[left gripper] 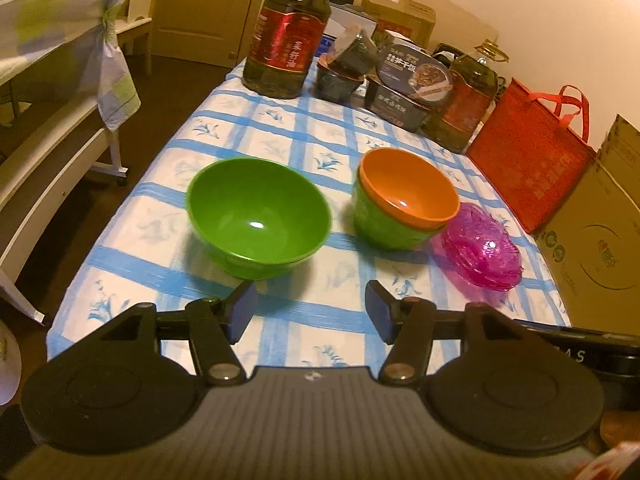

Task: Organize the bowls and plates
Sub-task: 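Move both tools to the large green bowl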

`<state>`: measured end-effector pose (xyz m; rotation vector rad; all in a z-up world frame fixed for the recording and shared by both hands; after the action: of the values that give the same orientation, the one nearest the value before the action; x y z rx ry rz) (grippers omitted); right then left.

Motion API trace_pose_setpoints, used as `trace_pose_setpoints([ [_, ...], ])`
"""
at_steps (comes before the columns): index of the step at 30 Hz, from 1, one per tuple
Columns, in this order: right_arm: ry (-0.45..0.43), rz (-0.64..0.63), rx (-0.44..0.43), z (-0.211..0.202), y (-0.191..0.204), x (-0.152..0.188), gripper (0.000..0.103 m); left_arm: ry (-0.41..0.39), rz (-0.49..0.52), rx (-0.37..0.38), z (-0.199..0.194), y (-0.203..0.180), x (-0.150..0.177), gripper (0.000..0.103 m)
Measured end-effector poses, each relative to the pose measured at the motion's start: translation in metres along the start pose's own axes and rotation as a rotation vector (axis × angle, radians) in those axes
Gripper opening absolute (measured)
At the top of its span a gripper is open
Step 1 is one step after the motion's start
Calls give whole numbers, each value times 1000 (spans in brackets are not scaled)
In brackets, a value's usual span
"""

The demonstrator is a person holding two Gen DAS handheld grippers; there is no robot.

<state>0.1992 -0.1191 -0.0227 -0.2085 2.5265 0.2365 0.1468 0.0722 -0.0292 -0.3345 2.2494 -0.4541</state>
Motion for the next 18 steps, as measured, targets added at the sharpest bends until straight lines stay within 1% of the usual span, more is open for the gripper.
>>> trace_pose_setpoints([
  [10,8,-30,-18,3,19,6,66,-10,-25,-20,-11,22,2,58],
  [18,7,-15,-47,11,29,2,66,-25,-30,-47,-16,42,-7,60],
])
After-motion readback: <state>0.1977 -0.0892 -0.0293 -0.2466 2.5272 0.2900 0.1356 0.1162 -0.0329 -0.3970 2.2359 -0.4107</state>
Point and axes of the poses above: each gripper's, at about its wrist camera, not at the fingertips, and z roughly the way its jaws point, y to its left, x to its underside, the point moved 8 cm from there along z, roughly the way its jaws point, and after that the axes turned 12 degrees about x, right-handed, at the moved point
